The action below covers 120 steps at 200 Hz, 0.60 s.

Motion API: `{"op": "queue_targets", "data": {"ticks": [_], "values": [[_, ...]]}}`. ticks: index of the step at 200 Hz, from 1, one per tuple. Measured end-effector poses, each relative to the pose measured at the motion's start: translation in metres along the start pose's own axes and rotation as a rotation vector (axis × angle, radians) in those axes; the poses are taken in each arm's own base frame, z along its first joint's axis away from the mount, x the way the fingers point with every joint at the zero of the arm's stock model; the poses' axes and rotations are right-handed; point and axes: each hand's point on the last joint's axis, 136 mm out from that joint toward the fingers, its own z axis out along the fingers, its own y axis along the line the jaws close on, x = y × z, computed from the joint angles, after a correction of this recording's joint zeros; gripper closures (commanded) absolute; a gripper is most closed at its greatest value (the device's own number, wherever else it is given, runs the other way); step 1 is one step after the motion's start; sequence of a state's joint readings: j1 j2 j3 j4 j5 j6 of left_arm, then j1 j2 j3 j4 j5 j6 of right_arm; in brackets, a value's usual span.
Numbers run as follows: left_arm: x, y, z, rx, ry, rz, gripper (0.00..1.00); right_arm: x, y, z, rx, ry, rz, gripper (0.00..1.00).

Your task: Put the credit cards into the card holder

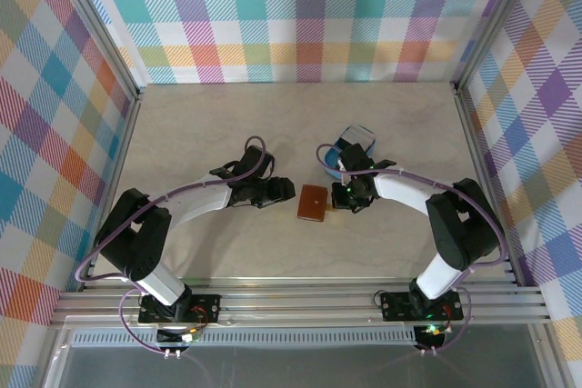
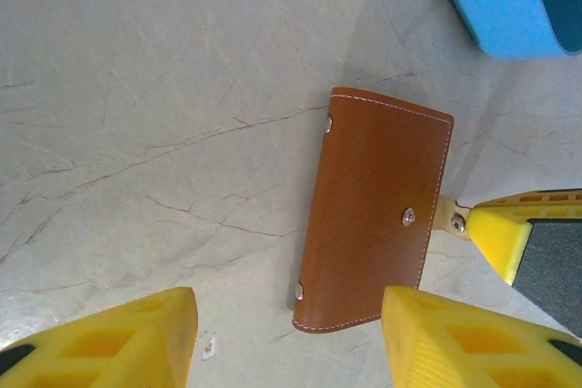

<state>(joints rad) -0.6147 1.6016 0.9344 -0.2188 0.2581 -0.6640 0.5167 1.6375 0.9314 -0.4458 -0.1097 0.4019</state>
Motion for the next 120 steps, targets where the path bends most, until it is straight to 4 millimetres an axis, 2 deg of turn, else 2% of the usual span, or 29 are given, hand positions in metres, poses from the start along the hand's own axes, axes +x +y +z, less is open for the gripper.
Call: {"op": "queue_targets", "data": {"ticks": [77,120], "values": [[-0.005,-0.001,0.004,-0.007,-0.003,-0.001,0.44,0.005,-0.021,-0.001,0.114,0.014,-0.009,0.95],[-0.006,-0.003,0.004,-0.005,-0.008,0.0,0.44,0.004,-0.025,0.001,0.143,0.024,-0.013,0.95]]}}
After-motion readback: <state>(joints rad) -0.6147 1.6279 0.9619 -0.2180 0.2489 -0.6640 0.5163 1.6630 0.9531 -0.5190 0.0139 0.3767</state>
